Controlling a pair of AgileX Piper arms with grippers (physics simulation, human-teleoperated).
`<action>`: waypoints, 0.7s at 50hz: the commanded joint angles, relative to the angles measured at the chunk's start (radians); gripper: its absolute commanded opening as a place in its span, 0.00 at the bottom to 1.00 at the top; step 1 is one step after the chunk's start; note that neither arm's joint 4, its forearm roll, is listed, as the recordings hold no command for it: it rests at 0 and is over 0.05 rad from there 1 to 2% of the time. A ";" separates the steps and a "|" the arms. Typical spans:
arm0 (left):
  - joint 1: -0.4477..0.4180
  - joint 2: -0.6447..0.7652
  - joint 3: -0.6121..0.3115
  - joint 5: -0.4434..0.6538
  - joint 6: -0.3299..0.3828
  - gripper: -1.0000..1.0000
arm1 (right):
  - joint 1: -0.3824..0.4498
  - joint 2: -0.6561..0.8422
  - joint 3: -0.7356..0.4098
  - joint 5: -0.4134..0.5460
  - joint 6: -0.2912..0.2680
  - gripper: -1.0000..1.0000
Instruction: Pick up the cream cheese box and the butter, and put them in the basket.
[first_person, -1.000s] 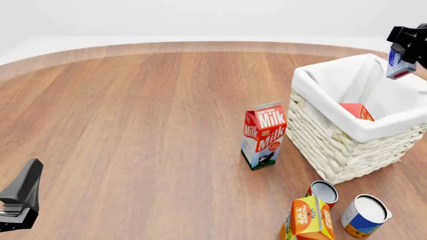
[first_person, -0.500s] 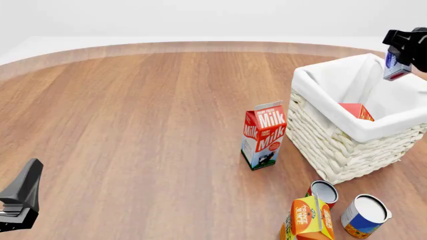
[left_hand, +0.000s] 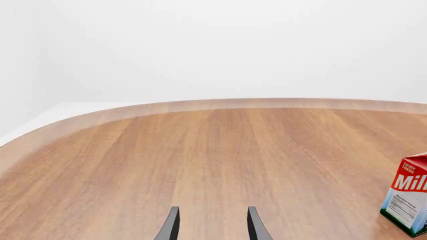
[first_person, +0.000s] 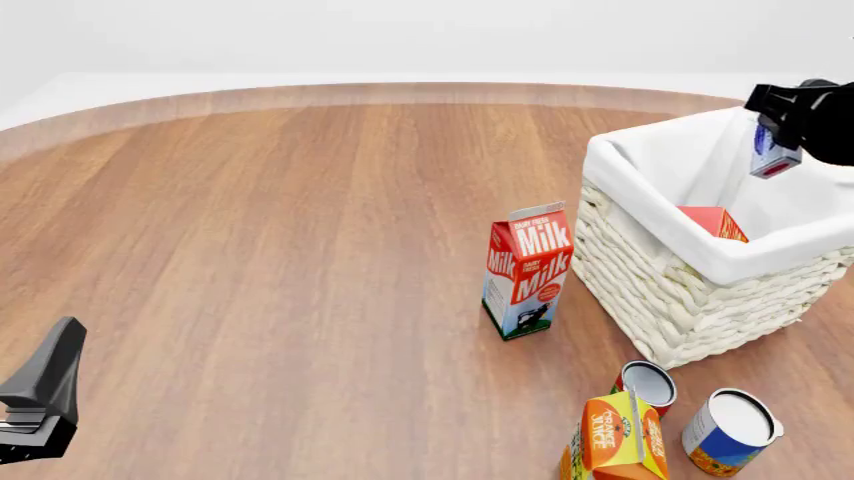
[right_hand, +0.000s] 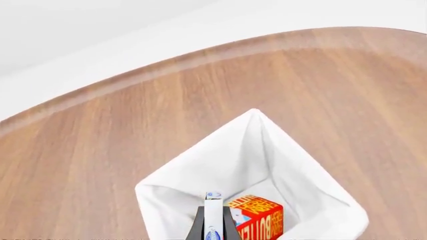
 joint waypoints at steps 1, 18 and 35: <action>0.000 0.000 0.000 0.000 0.000 1.00 | -0.001 0.009 0.014 -0.018 0.000 0.00; 0.000 0.000 0.000 0.000 0.000 1.00 | -0.006 0.022 0.032 -0.034 -0.005 0.00; 0.000 0.000 0.000 0.000 0.000 1.00 | 0.006 0.020 0.034 -0.031 -0.006 0.00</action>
